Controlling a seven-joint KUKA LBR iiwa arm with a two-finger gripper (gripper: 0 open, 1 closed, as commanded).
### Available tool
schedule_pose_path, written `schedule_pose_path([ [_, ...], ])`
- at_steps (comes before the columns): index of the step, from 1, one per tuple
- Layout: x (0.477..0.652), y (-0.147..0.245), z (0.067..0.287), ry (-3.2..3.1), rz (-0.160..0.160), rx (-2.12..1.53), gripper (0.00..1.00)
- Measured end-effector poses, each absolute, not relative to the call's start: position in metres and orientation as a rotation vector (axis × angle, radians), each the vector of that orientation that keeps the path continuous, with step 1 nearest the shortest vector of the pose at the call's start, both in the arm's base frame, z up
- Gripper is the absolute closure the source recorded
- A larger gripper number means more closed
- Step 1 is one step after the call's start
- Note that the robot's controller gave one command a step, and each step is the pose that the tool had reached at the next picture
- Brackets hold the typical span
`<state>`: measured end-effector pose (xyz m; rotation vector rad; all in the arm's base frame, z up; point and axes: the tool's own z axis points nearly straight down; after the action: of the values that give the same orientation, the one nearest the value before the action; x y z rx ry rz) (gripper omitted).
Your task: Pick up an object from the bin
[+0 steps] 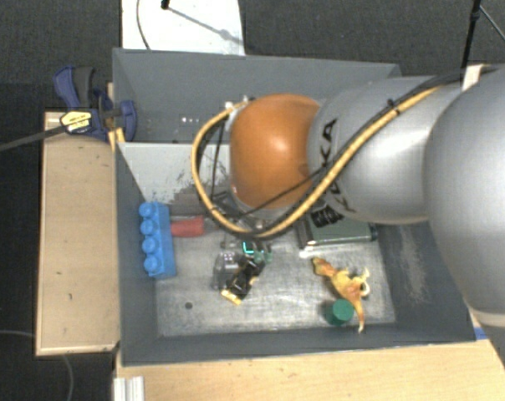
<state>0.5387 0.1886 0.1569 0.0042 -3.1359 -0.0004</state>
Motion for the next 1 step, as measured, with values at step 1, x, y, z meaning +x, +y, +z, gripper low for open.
schedule_pose_path([
  [1, 0.5409, 0.1879, 0.1610, -3.143, -0.003, -0.003, 0.00],
])
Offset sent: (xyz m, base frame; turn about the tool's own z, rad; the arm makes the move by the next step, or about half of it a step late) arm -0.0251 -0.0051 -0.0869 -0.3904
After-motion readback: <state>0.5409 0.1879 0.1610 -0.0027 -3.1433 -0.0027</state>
